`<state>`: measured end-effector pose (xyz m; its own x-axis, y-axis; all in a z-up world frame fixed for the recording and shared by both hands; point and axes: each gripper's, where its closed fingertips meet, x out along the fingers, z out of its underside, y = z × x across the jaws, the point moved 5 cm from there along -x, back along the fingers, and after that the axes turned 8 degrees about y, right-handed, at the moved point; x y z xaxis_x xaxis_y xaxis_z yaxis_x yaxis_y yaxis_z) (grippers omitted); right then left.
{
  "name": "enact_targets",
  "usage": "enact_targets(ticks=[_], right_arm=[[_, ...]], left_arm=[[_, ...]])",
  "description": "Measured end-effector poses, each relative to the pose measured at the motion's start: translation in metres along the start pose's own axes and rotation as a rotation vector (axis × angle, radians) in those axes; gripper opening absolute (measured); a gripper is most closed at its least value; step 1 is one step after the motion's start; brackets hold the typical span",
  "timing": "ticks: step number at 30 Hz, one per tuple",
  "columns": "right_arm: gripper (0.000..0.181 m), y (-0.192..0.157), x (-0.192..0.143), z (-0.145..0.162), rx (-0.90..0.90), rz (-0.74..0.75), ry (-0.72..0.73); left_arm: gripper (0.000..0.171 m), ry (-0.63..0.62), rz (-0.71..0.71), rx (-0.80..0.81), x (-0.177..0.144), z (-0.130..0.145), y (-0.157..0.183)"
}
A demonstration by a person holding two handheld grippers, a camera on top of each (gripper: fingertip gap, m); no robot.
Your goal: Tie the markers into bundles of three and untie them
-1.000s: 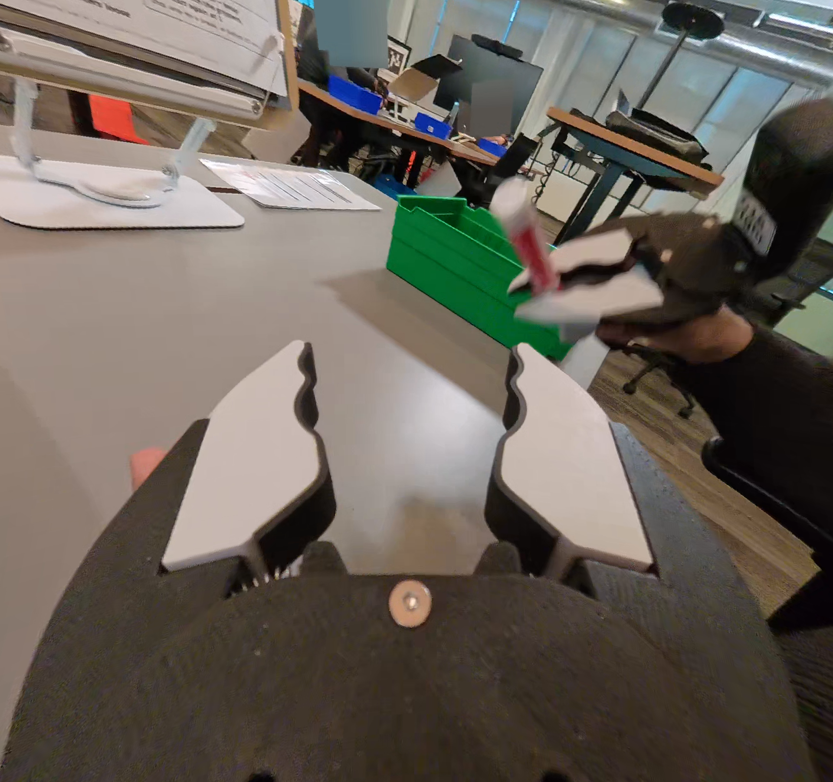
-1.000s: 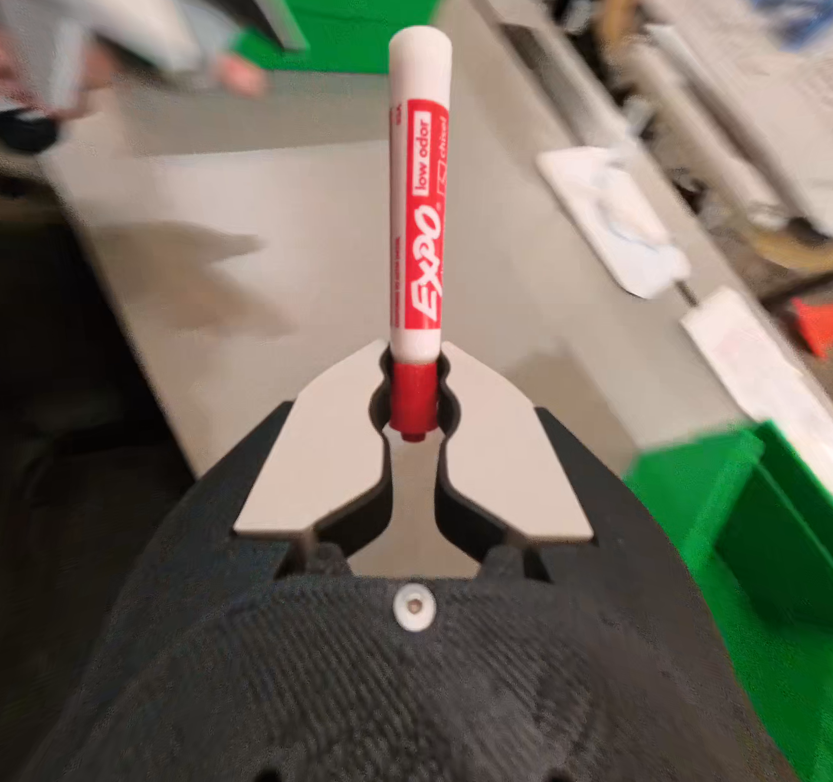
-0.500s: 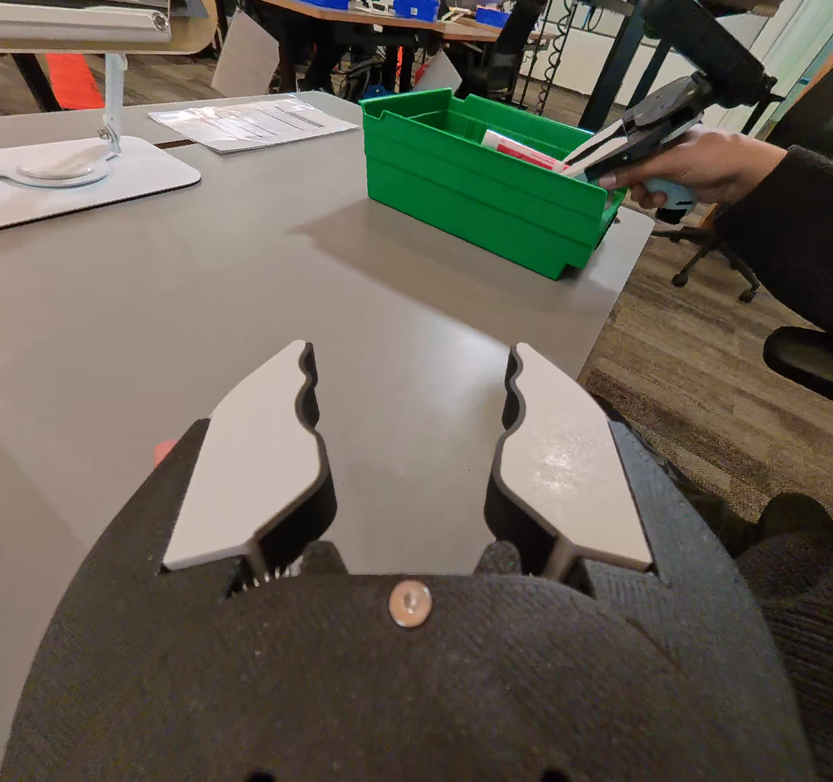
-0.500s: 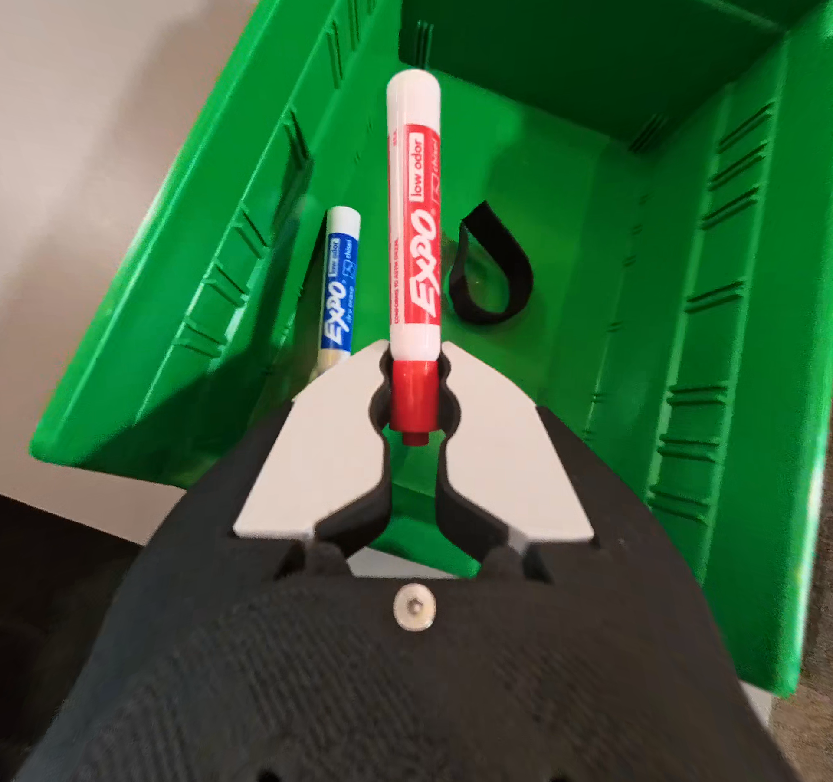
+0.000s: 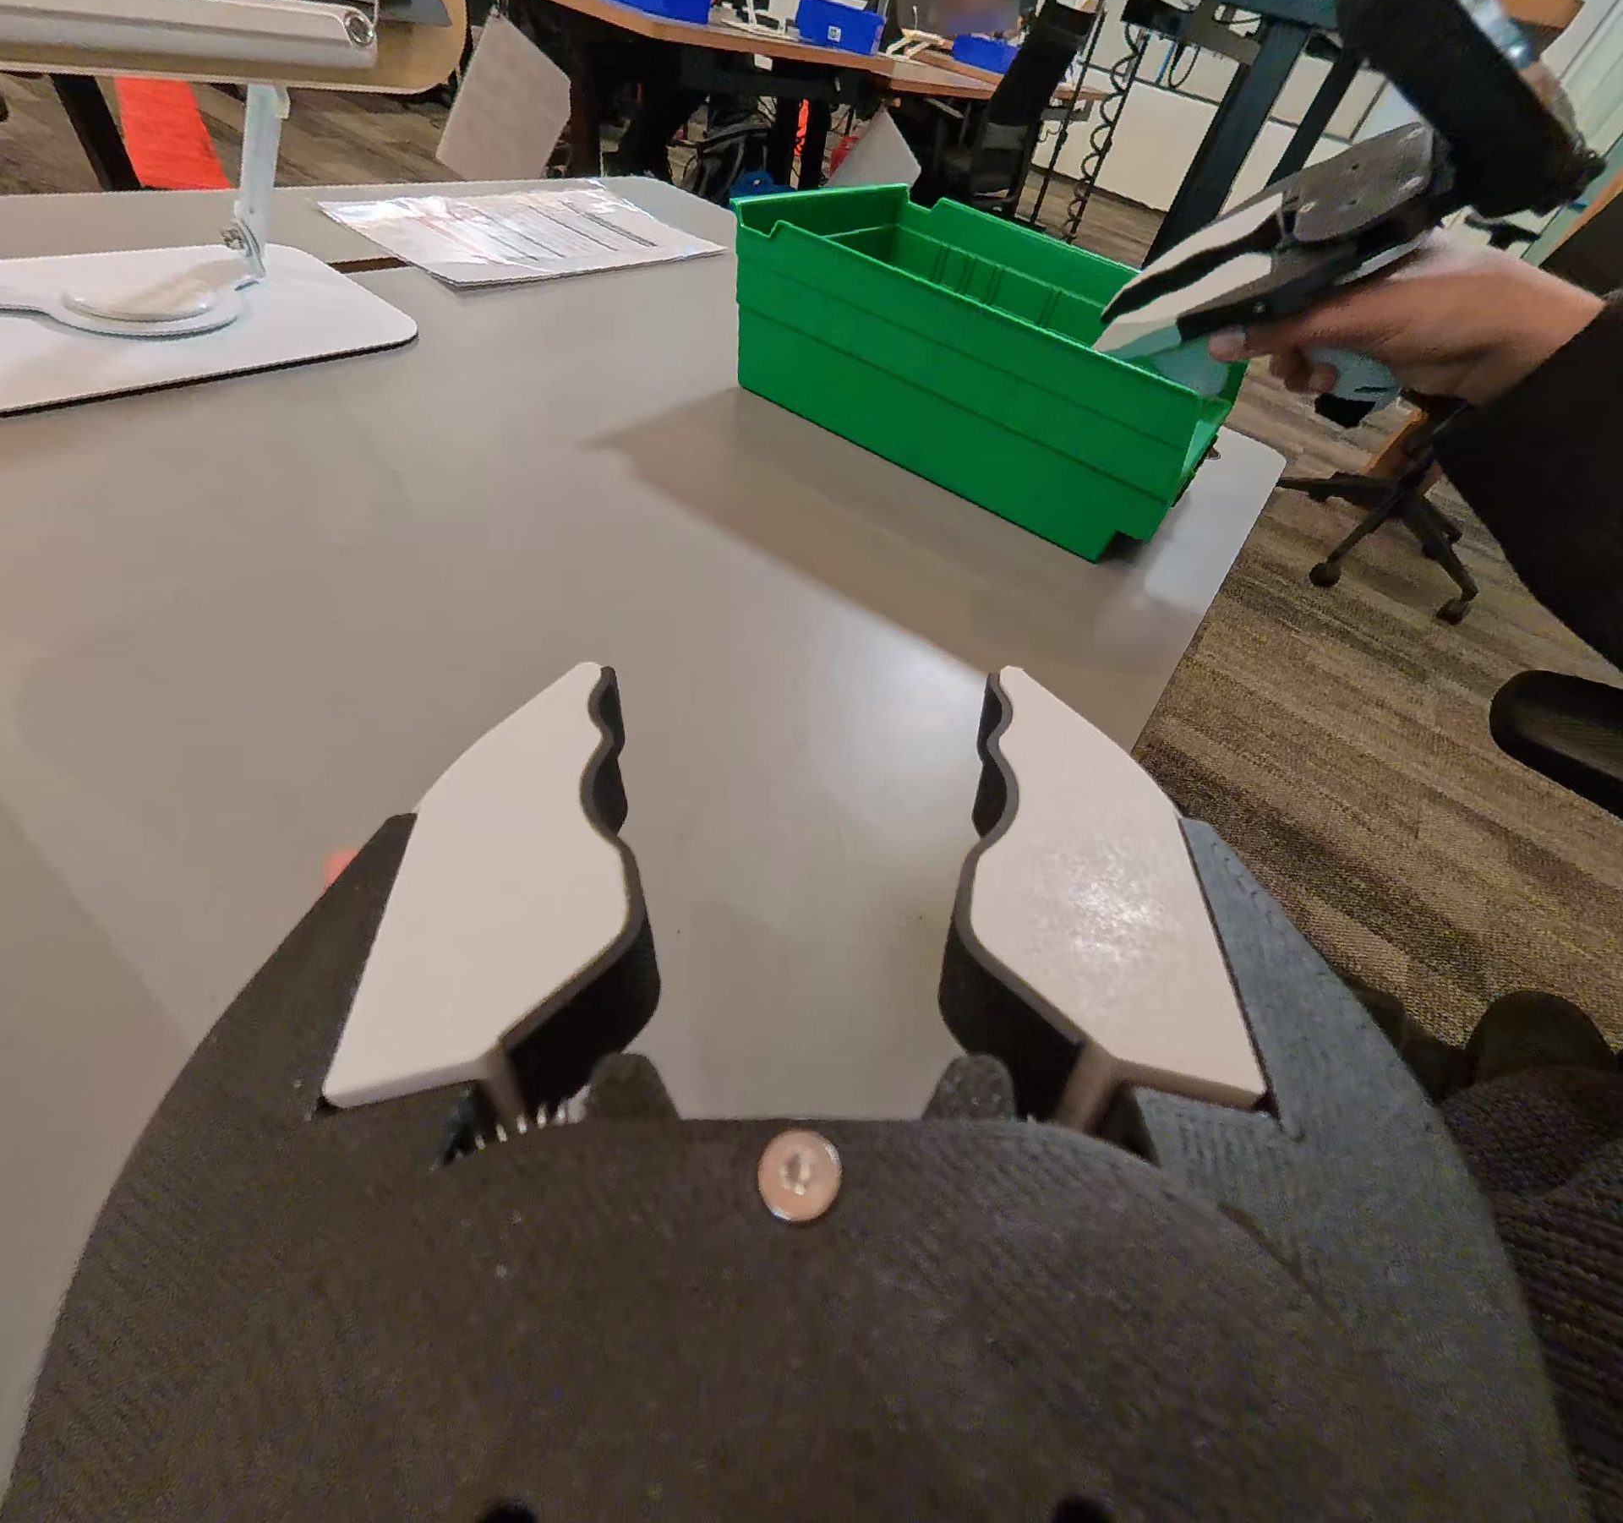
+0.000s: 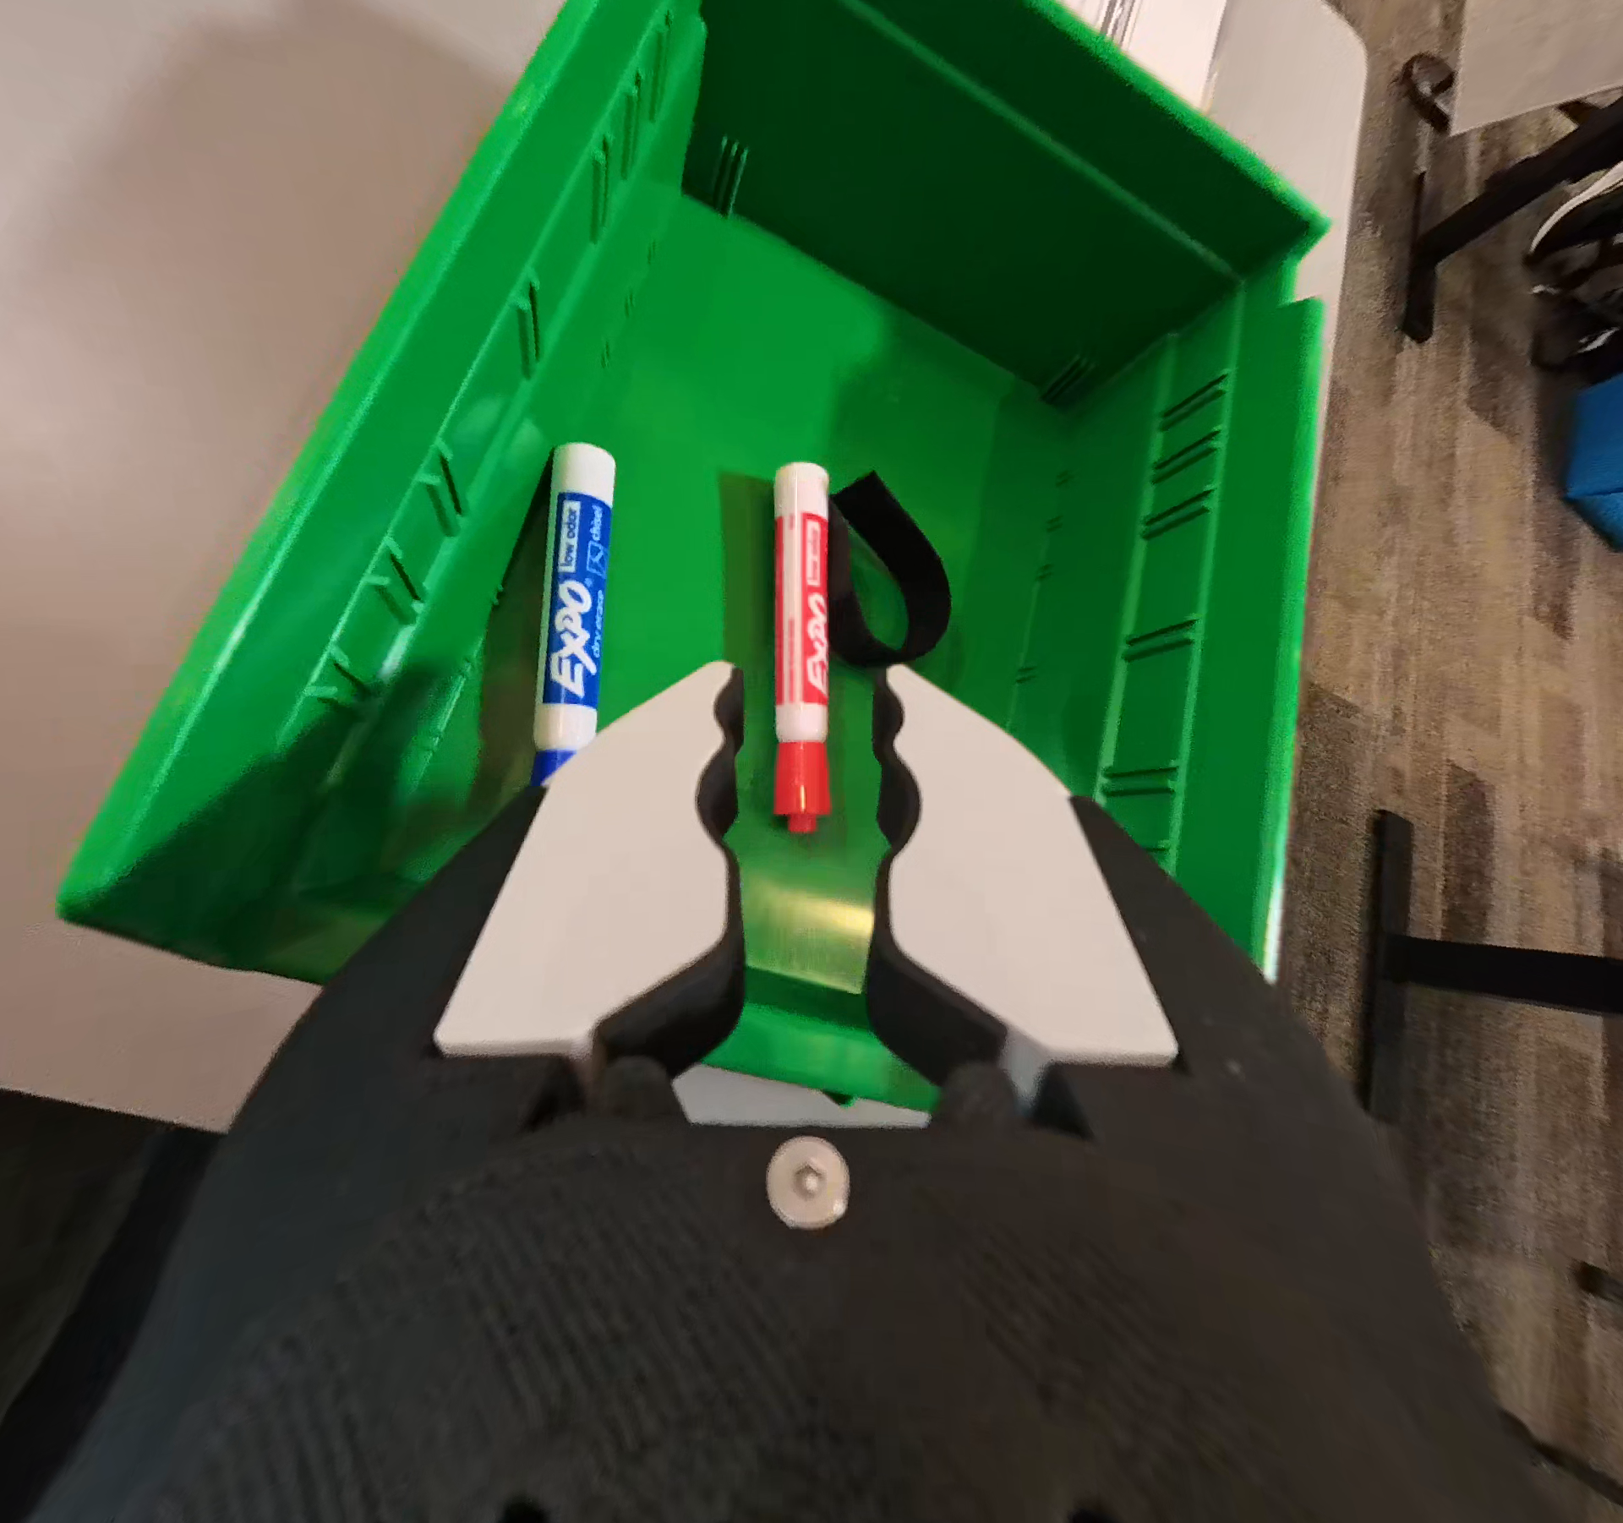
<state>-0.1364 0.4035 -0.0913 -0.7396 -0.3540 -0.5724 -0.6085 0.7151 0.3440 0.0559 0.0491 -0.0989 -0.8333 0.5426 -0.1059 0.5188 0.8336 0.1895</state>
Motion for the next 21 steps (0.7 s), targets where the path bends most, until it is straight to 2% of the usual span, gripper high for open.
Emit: enact_targets(ticks=[7,11,14,16,18,21], right_arm=[[0.025,0.007,-0.008,-0.012,0.022,0.031,0.076],[0.023,-0.010,-0.041,-0.062,0.068,-0.047,0.301],[0.024,-0.050,-0.077,-0.106,0.063,-0.174,0.490],[0.024,-0.082,-0.095,-0.120,0.034,-0.251,0.545],[0.026,-0.115,-0.109,-0.118,-0.006,-0.309,0.551],[0.026,-0.164,-0.127,-0.095,-0.050,-0.383,0.526]], left_arm=[[0.078,-0.008,-0.004,0.018,0.000,0.001,0.002],[0.077,0.007,-0.021,0.005,-0.004,-0.001,0.000],[0.077,0.024,-0.046,-0.018,-0.011,-0.002,-0.001],[0.077,0.022,-0.065,-0.041,-0.019,0.002,0.000],[0.077,0.000,-0.072,-0.072,-0.033,0.010,0.007],[0.072,0.009,-0.040,-0.134,-0.060,0.015,0.034]])
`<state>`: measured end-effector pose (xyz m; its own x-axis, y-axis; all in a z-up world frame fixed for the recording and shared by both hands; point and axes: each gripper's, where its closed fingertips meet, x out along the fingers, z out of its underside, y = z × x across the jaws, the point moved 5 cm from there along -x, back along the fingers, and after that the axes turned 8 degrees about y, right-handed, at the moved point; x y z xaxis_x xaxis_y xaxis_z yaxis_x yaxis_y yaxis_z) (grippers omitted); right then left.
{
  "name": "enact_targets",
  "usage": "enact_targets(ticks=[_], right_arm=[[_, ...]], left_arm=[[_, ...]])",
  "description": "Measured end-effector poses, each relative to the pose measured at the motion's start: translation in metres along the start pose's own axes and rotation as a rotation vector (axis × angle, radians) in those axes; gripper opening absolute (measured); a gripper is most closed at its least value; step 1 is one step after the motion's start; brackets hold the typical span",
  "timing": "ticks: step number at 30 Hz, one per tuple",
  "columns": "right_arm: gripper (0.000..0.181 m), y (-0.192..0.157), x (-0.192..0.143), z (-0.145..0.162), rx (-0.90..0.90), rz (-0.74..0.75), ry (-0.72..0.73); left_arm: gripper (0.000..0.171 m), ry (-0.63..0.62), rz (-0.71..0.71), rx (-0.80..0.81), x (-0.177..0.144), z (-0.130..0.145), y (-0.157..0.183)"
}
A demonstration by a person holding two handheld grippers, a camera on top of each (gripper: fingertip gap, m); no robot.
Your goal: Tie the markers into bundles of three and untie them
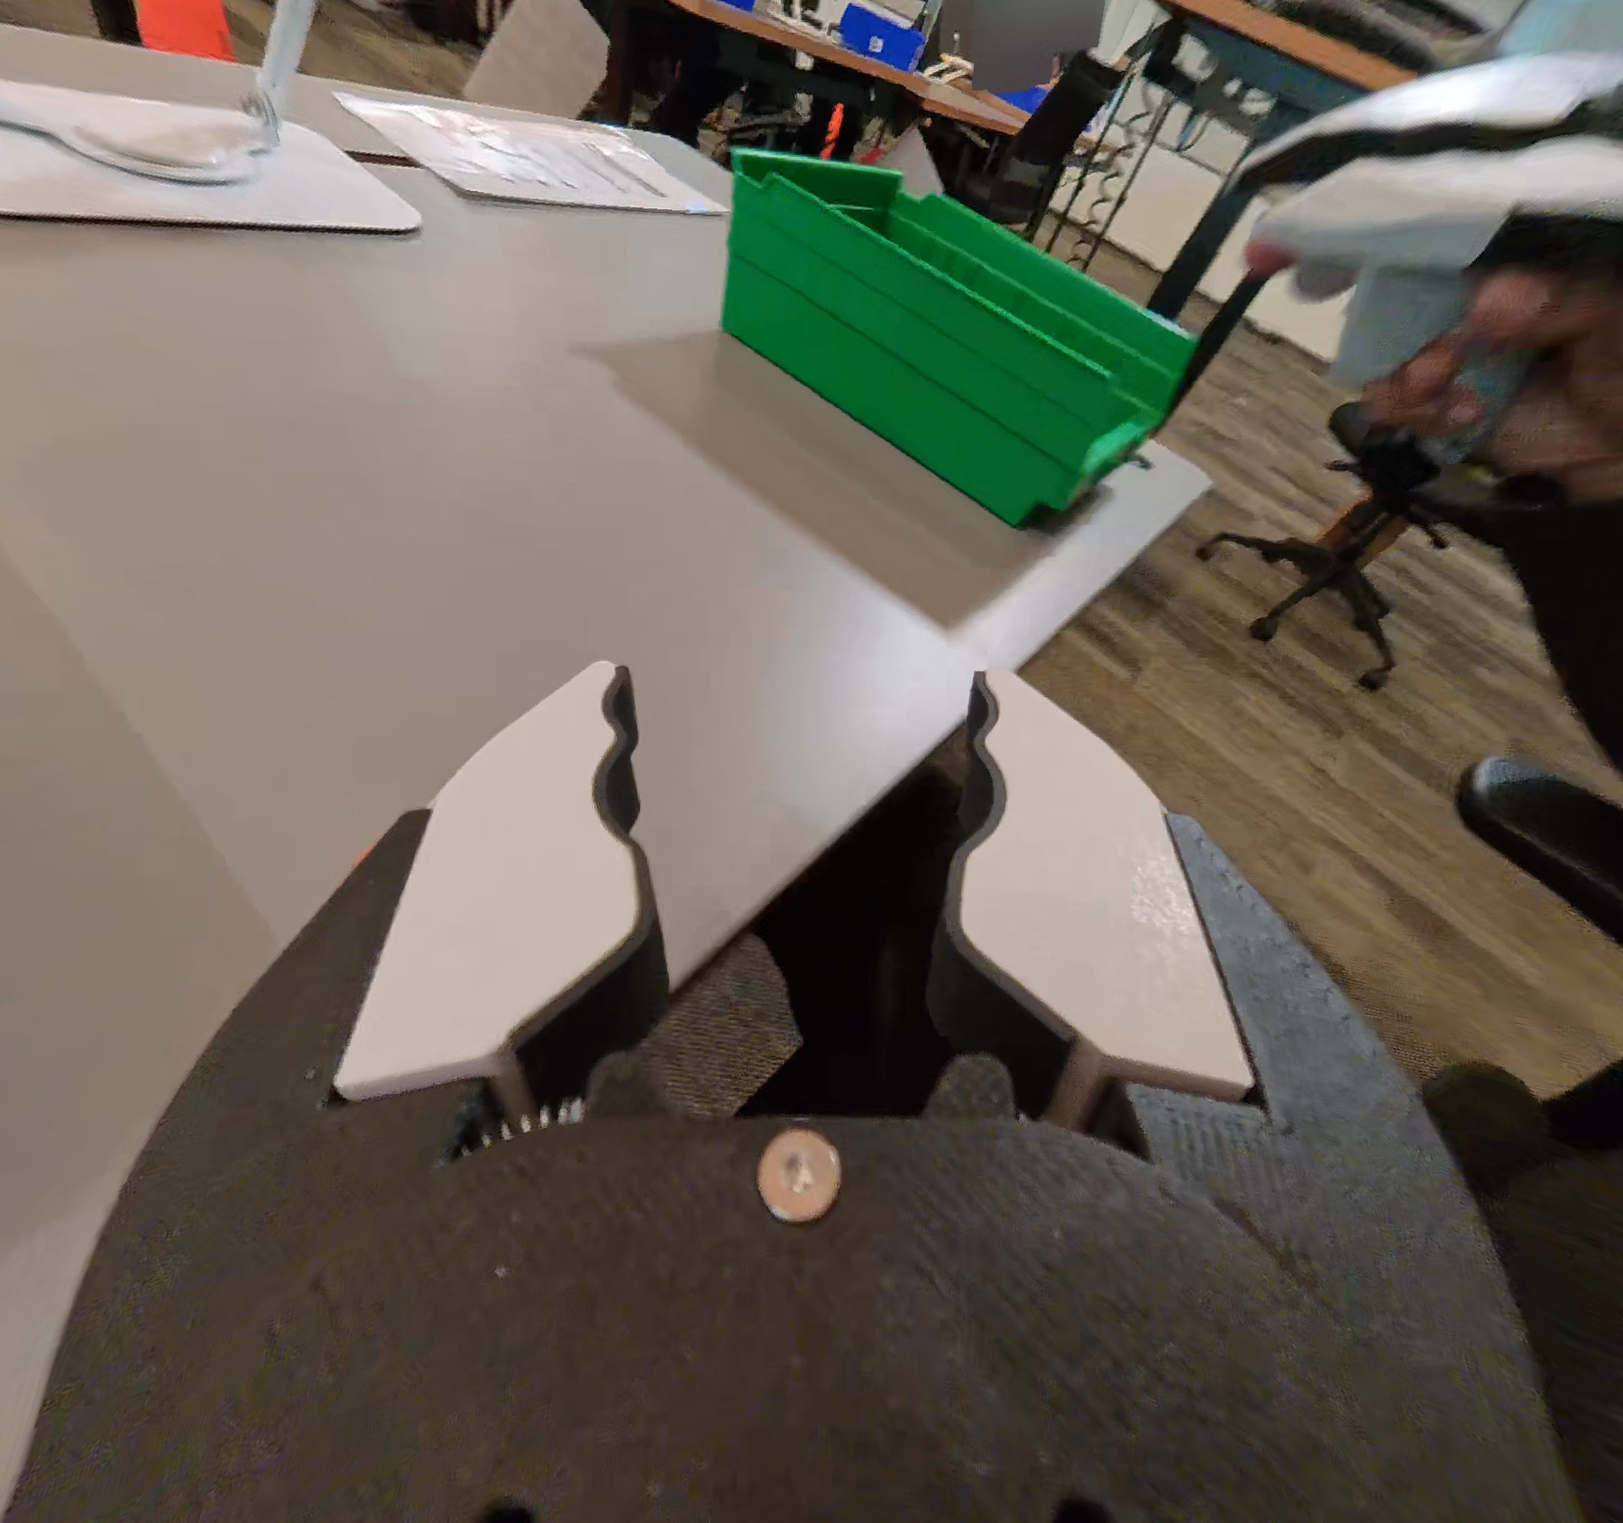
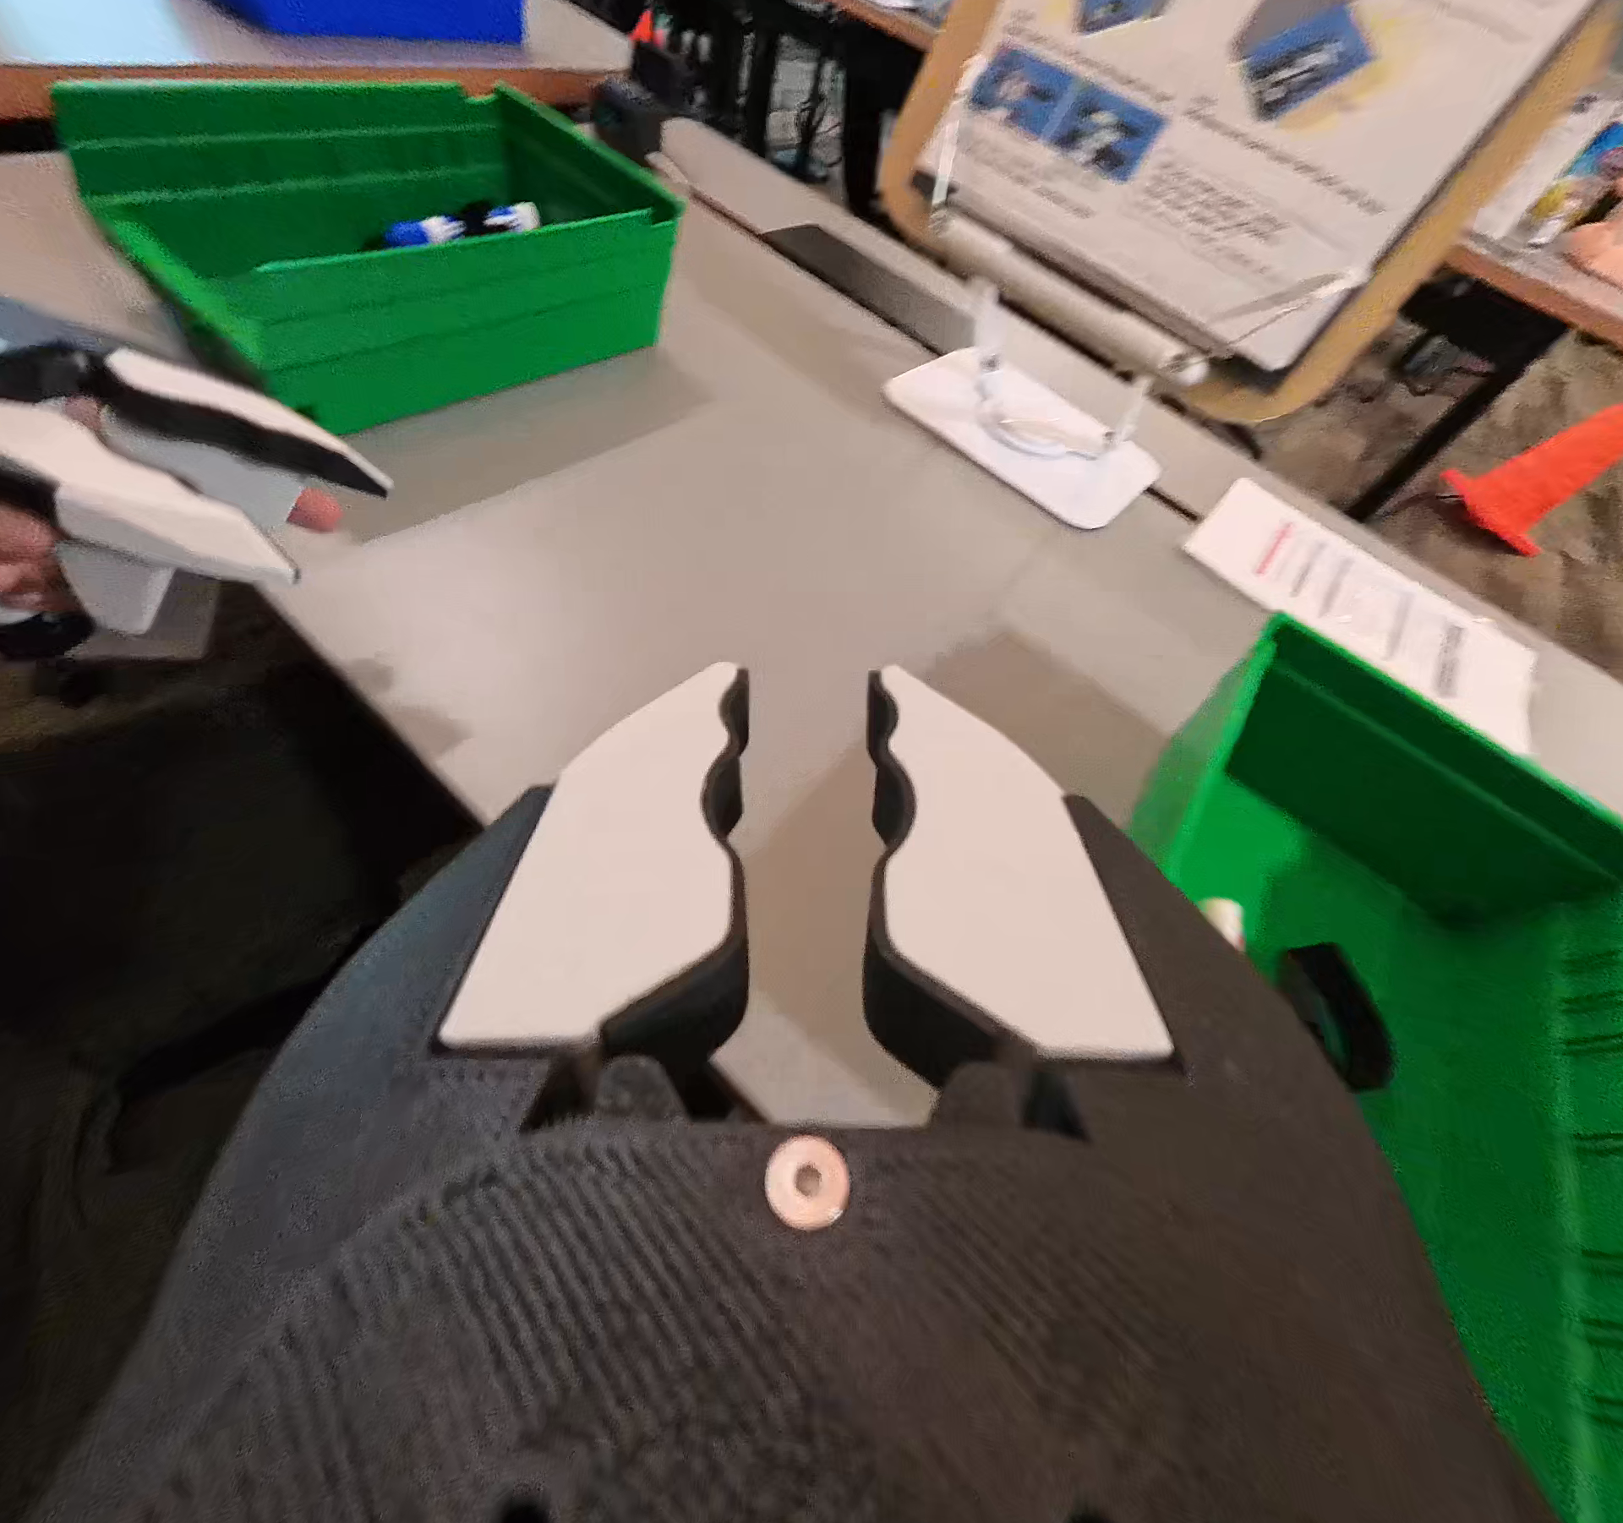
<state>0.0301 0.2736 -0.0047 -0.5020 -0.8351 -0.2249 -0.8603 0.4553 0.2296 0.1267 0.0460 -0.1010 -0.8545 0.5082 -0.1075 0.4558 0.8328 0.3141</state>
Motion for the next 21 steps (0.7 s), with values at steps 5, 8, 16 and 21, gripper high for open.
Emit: enact_targets(ticks=[5,8,16,21], right_arm=[[0.028,-0.083,-0.022,0.025,0.023,-0.125,-0.088],[0.026,-0.119,-0.040,0.045,0.026,-0.155,-0.081],[0.037,-0.172,-0.072,0.113,0.118,-0.265,-0.184],[0.043,-0.195,-0.063,0.134,0.122,-0.293,-0.244]], left_arm=[[0.068,0.052,0.009,-0.052,-0.034,0.013,0.045],[0.068,0.025,0.033,-0.143,-0.046,0.028,0.074],[0.068,-0.024,-0.007,0.066,-0.061,0.049,0.129],[0.069,-0.029,0.004,0.031,-0.059,0.051,0.134]])
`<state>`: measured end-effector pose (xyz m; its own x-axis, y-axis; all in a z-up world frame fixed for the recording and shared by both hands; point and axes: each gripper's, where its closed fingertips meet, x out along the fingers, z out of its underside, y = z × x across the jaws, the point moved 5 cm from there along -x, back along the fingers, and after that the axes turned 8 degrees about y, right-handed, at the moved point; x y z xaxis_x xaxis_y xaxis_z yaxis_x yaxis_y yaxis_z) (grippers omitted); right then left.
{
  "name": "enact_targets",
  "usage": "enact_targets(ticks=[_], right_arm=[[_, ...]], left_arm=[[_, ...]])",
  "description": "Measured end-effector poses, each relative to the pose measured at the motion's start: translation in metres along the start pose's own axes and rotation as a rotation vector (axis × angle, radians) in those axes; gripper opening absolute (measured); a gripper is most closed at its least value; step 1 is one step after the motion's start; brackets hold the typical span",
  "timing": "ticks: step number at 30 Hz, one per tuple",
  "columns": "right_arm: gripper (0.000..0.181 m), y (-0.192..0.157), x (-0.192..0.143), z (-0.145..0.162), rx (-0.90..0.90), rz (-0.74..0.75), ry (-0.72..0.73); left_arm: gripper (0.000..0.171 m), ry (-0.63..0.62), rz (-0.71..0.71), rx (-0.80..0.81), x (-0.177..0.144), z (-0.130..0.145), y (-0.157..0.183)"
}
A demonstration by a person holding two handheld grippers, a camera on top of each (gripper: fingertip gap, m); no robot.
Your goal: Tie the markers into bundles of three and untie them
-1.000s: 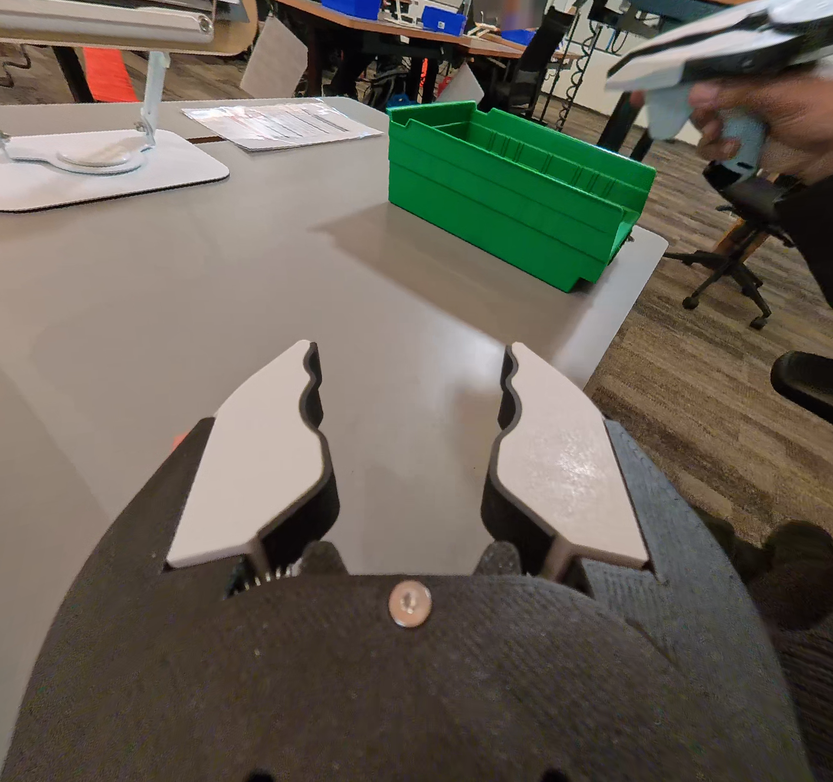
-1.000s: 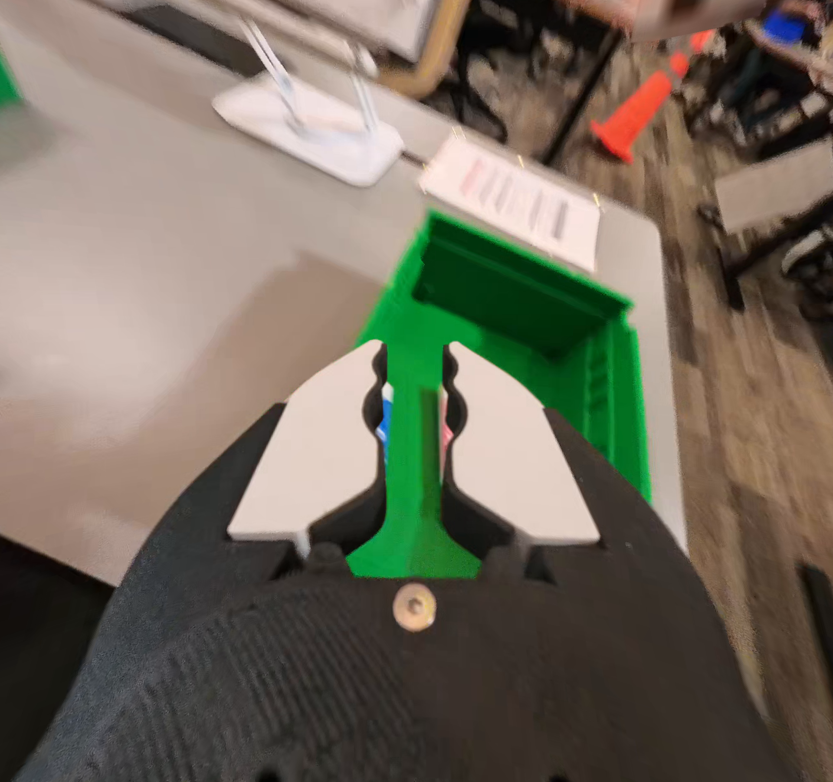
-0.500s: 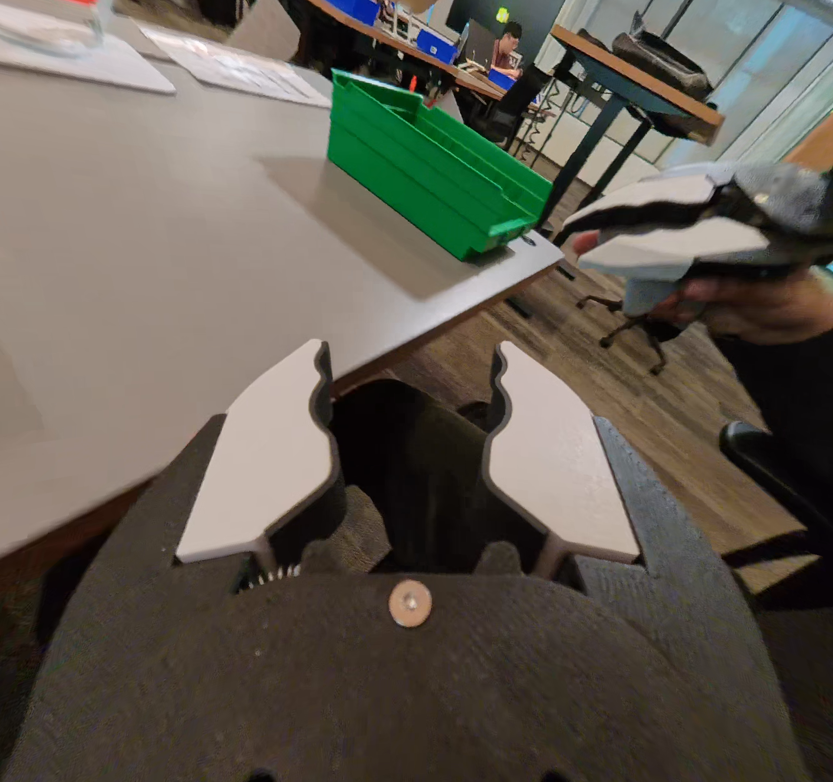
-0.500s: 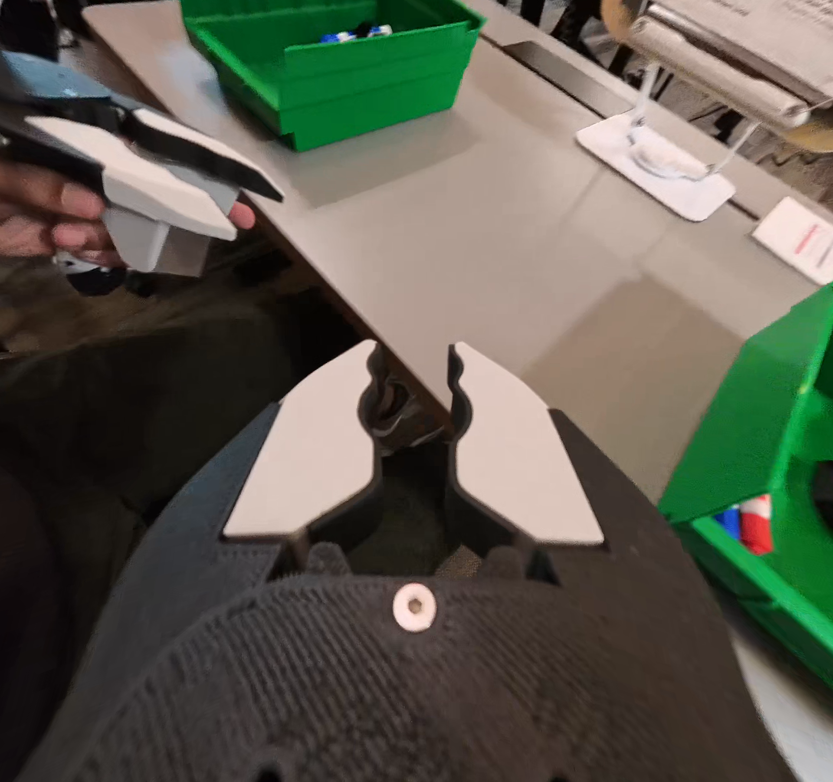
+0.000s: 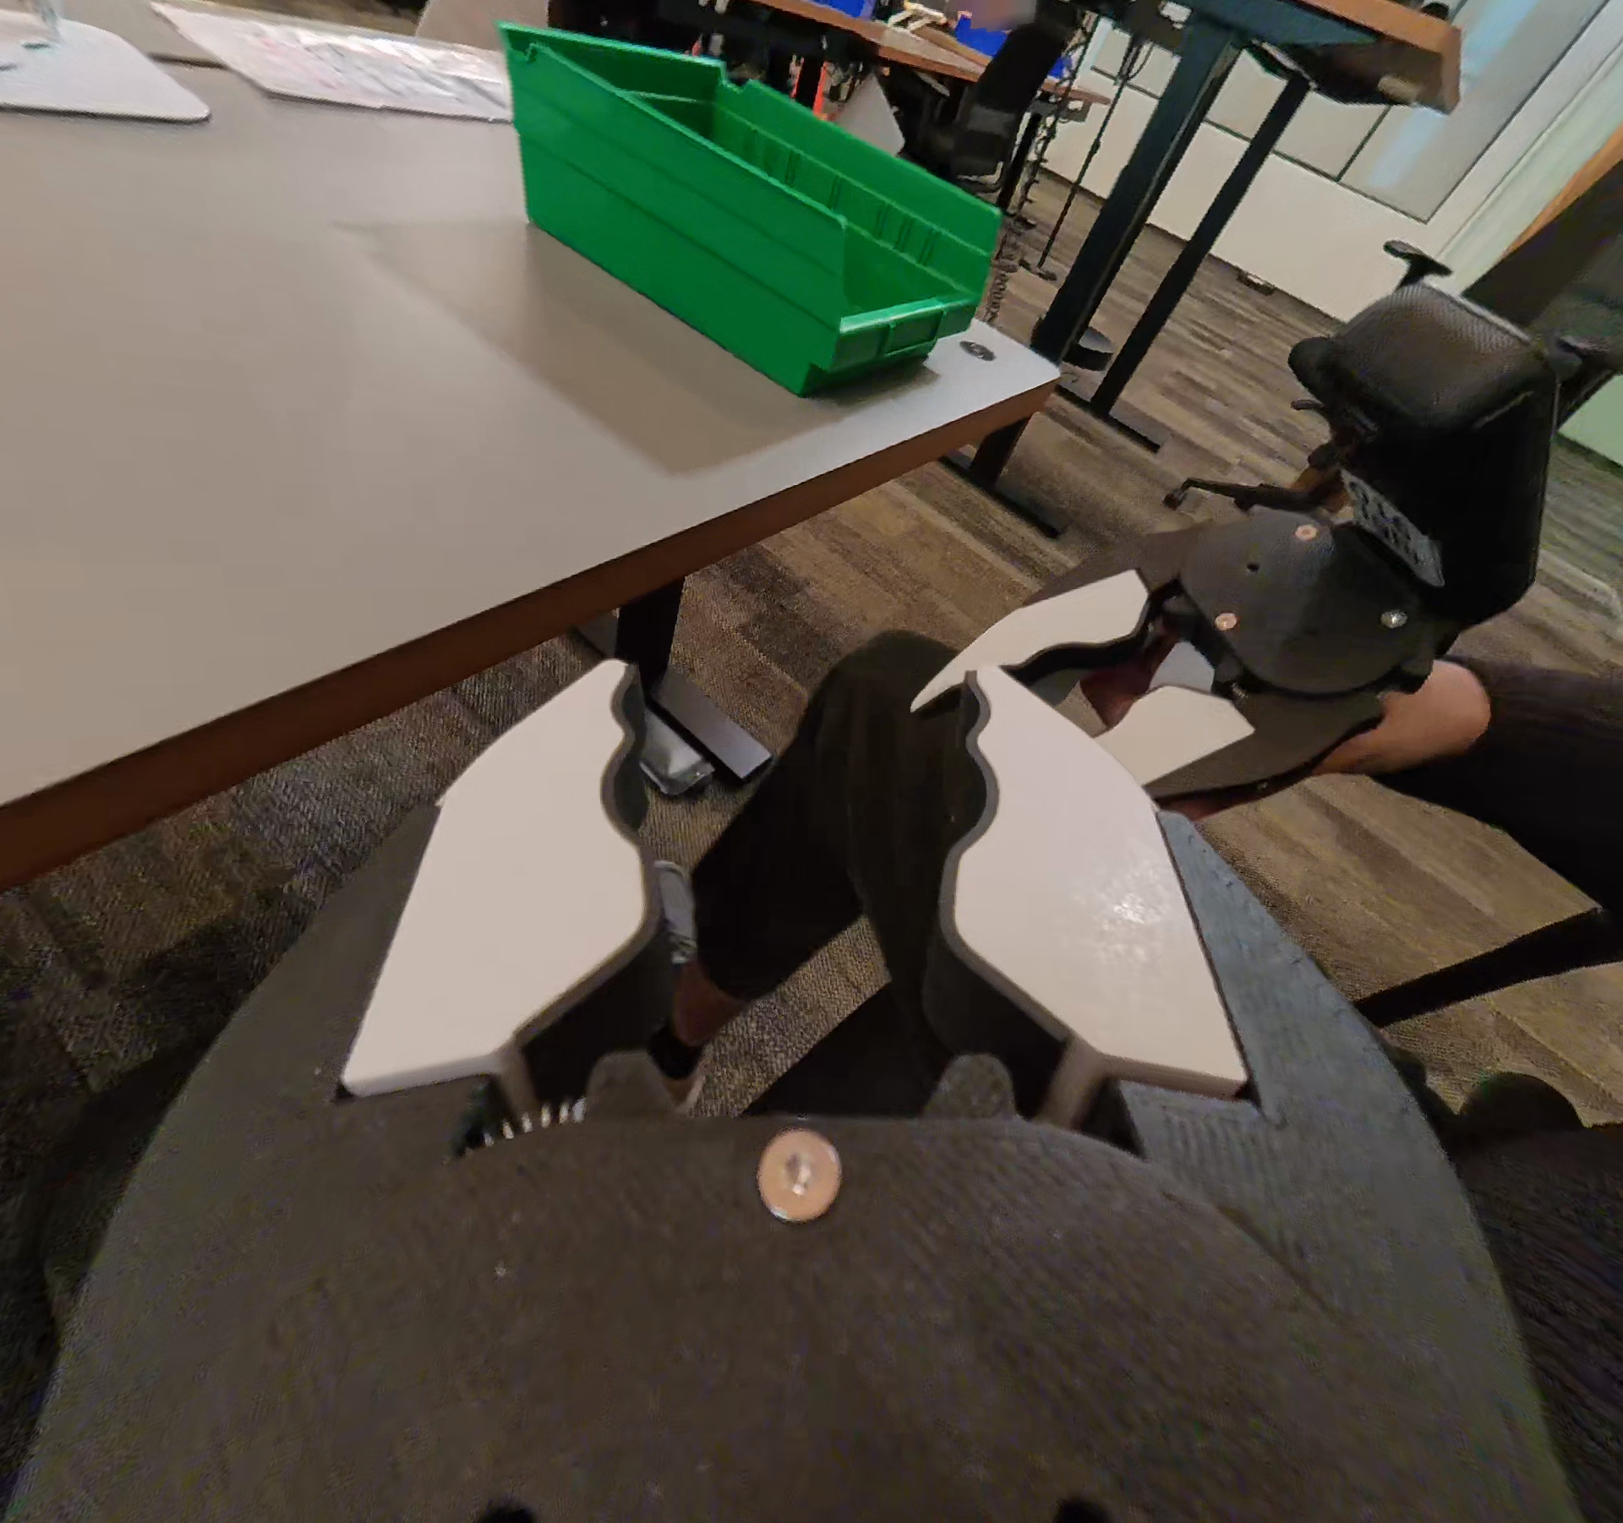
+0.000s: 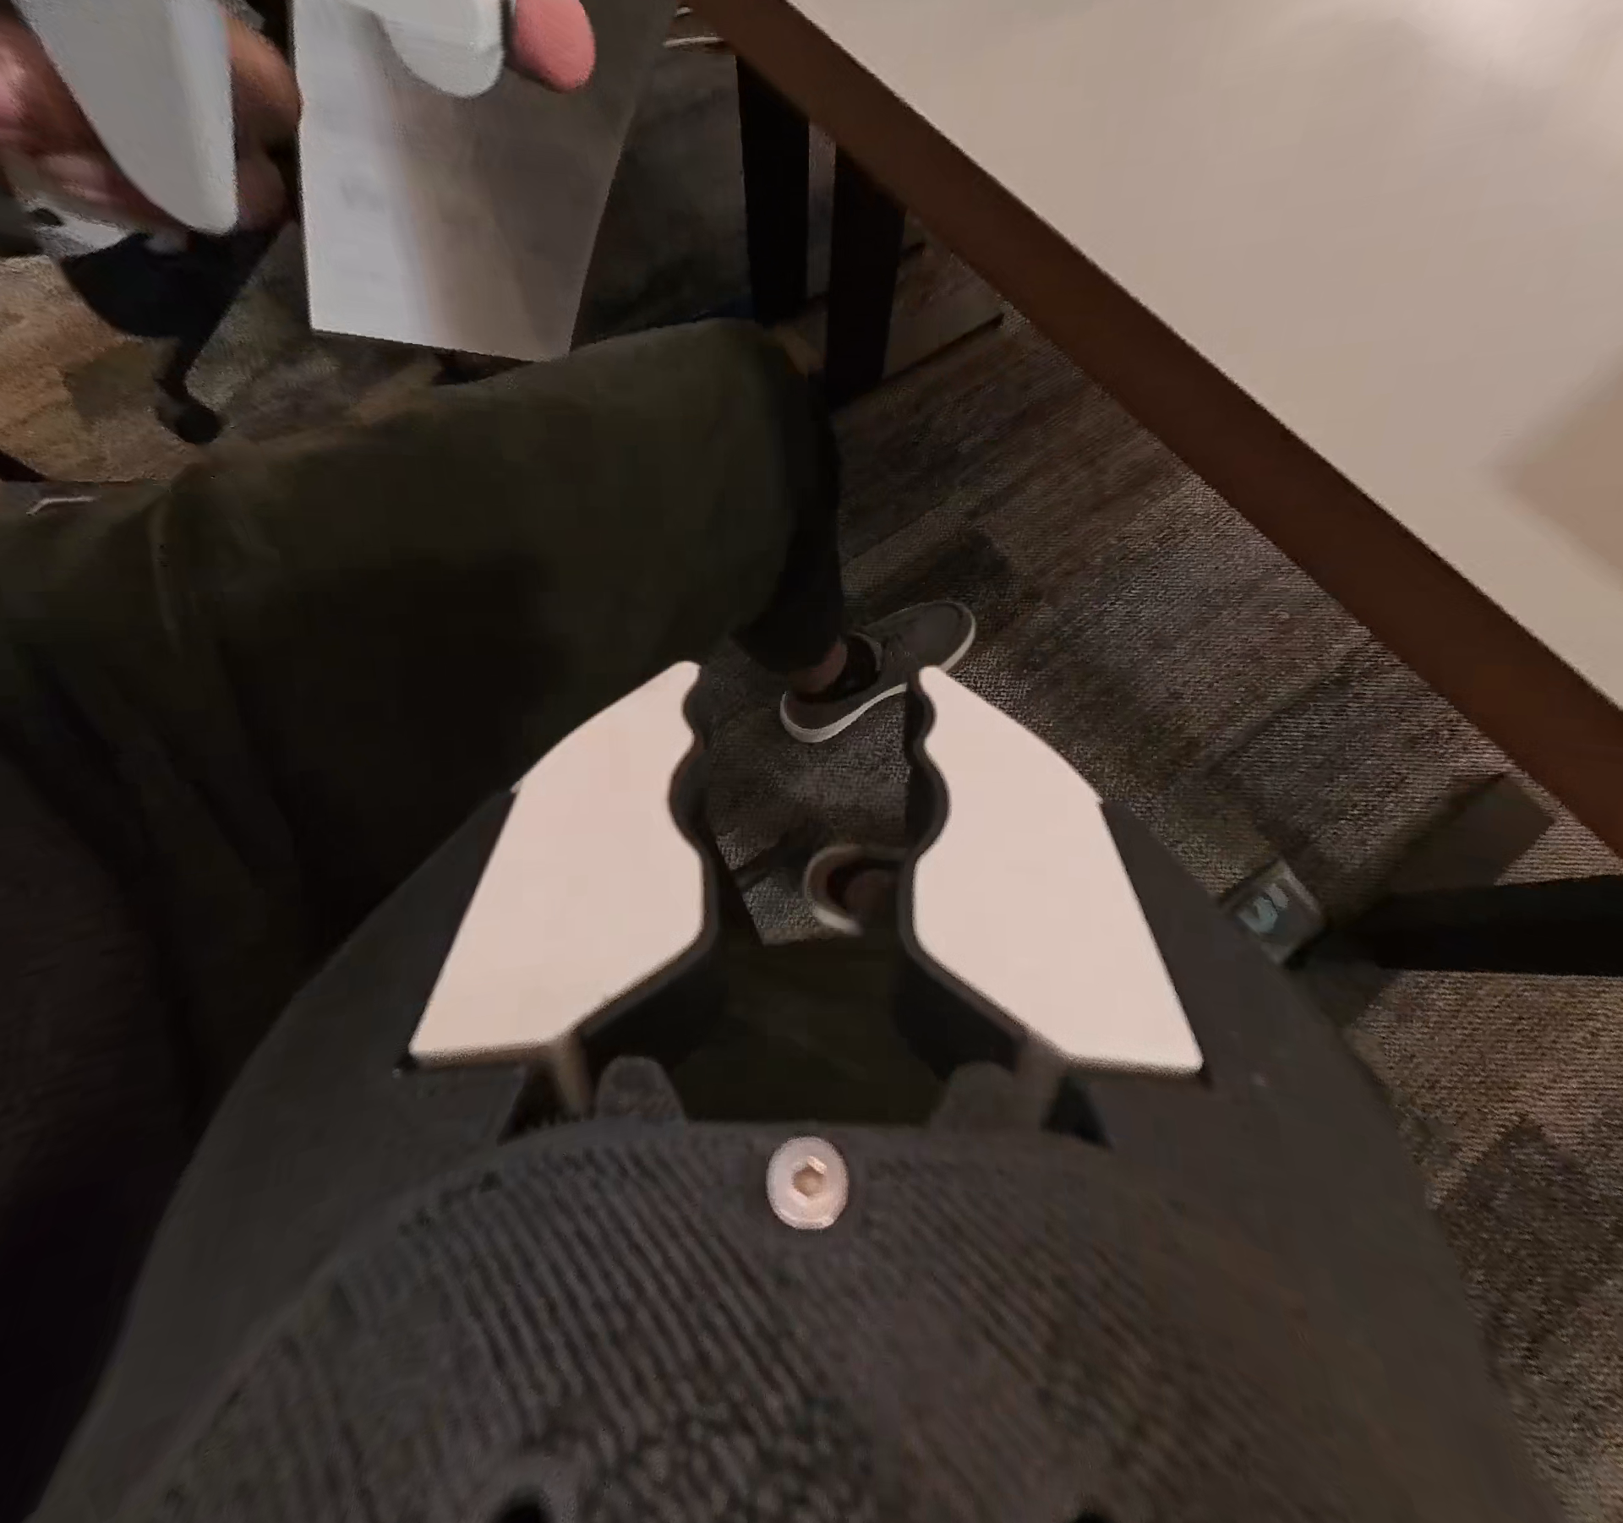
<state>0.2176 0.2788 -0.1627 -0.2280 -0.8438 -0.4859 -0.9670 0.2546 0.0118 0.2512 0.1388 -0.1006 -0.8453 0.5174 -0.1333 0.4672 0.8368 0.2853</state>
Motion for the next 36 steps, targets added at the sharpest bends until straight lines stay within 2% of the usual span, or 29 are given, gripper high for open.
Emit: enact_targets(ticks=[4,7,10,12,13,15,17,19,21,23,25,27,29,30,31,32,34,36], right_arm=[[0.046,-0.002,0.037,0.023,0.100,-0.028,-0.034],[0.059,0.019,0.081,0.073,0.181,0.053,-0.097],[0.059,0.067,0.142,0.157,0.076,0.208,-0.229],[0.059,0.102,0.186,0.233,0.060,0.277,-0.414],[0.059,0.114,0.206,0.270,0.095,0.272,-0.514],[0.068,0.135,0.241,0.332,0.194,0.226,-0.661],[0.071,0.161,0.273,0.379,0.198,0.223,-0.722],[0.068,0.189,0.304,0.424,0.050,0.197,-0.770],[0.066,0.206,0.333,0.462,-0.095,0.072,-0.803],[0.055,0.212,0.357,0.484,-0.122,-0.084,-0.744],[0.045,0.226,0.375,0.496,-0.092,-0.091,-0.694],[0.057,0.242,0.398,0.505,-0.093,-0.095,-0.724],[0.066,0.265,0.418,0.511,-0.218,-0.051,-0.805],[0.062,0.274,0.427,0.510,-0.286,-0.030,-0.795],[0.048,0.278,0.434,0.509,-0.325,-0.052,-0.761],[0.044,0.278,0.438,0.511,-0.347,-0.094,-0.725],[0.045,0.276,0.442,0.525,-0.382,-0.153,-0.707],[0.046,0.270,0.439,0.551,-0.388,-0.201,-0.766]], left_arm=[[0.068,0.003,-0.048,-0.056,0.001,-0.001,-0.019],[0.060,-0.026,-0.065,-0.066,0.015,-0.002,-0.030],[0.065,-0.065,-0.077,-0.039,0.038,-0.003,-0.038],[0.073,-0.069,-0.127,0.033,0.047,-0.003,-0.051],[0.081,-0.058,-0.161,0.083,0.048,-0.005,-0.060],[0.085,-0.024,-0.258,0.182,0.040,-0.007,-0.083],[0.086,-0.010,-0.365,0.221,0.028,-0.007,-0.104],[0.085,0.011,-0.445,0.222,0.018,-0.008,-0.120],[0.083,-0.005,-0.526,0.254,0.018,-0.012,-0.128],[0.082,-0.054,-0.510,0.305,0.034,-0.016,-0.119],[0.082,-0.107,-0.380,0.306,0.066,-0.016,-0.099],[0.086,-0.200,-0.177,0.193,0.102,-0.010,-0.076],[0.089,-0.266,-0.066,0.072,0.132,-0.007,-0.063],[0.088,-0.261,-0.041,0.044,0.144,-0.008,-0.061],[0.087,-0.252,-0.037,0.031,0.156,-0.009,-0.060],[0.085,-0.248,-0.044,0.024,0.166,-0.008,-0.062],[0.084,-0.269,-0.052,0.012,0.183,-0.002,-0.064],[0.084,-0.322,-0.035,0.011,0.199,0.008,-0.062]])
